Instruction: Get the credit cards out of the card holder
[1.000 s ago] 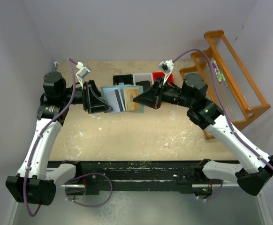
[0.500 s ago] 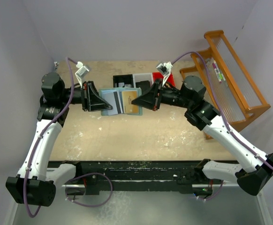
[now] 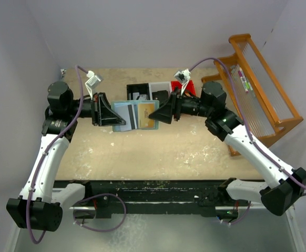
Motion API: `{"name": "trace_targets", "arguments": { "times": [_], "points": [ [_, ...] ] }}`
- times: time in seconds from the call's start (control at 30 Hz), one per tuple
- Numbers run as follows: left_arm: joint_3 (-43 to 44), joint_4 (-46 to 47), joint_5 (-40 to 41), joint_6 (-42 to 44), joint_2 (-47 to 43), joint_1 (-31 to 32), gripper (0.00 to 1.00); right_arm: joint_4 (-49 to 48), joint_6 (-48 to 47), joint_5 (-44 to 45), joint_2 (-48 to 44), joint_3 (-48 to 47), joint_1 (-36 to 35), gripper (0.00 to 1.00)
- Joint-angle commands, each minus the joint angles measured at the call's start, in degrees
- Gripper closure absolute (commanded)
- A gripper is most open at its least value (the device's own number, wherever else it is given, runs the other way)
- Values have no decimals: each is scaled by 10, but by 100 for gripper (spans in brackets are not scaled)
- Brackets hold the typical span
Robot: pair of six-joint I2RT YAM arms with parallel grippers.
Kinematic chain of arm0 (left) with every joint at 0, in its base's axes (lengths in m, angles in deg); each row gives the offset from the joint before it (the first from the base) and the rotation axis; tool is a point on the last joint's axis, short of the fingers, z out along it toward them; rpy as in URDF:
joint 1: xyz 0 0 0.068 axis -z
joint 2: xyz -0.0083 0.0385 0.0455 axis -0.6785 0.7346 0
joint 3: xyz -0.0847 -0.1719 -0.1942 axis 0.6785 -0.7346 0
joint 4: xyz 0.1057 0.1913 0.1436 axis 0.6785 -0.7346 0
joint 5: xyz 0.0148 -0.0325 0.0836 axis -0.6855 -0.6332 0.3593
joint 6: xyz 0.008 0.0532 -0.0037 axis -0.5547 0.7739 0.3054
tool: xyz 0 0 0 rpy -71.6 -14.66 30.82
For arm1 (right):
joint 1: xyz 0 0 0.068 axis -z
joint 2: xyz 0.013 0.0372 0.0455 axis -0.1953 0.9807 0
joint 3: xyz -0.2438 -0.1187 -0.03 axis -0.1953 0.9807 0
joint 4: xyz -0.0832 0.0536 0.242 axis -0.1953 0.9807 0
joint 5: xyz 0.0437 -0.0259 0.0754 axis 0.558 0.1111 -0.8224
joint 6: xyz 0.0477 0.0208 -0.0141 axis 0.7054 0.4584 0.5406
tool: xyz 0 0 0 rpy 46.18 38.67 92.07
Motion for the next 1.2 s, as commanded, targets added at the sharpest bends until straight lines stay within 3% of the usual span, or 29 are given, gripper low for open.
{"name": "trace_targets", "arguments": {
  "times": [0.0,0.13,0.33,0.53,0.87,1.17],
  "points": [
    [22,-50,-2,56,-3,2,100,62,-44,35,-24,-40,34,31],
    [51,-148,38,143,14,2,100,142,-83,149,-36,-78,39,20],
    [90,-299,164,266,46,2,100,131,-60,210,-62,-81,38,18],
    [91,-324,172,283,61,1,100,-44,32,26,-33,-20,33,25],
    [82,-286,68,247,54,1,100,-334,208,-99,65,44,-10,32],
    [78,-263,16,221,53,1,100,-391,241,-108,108,63,-25,43]
  ]
}}
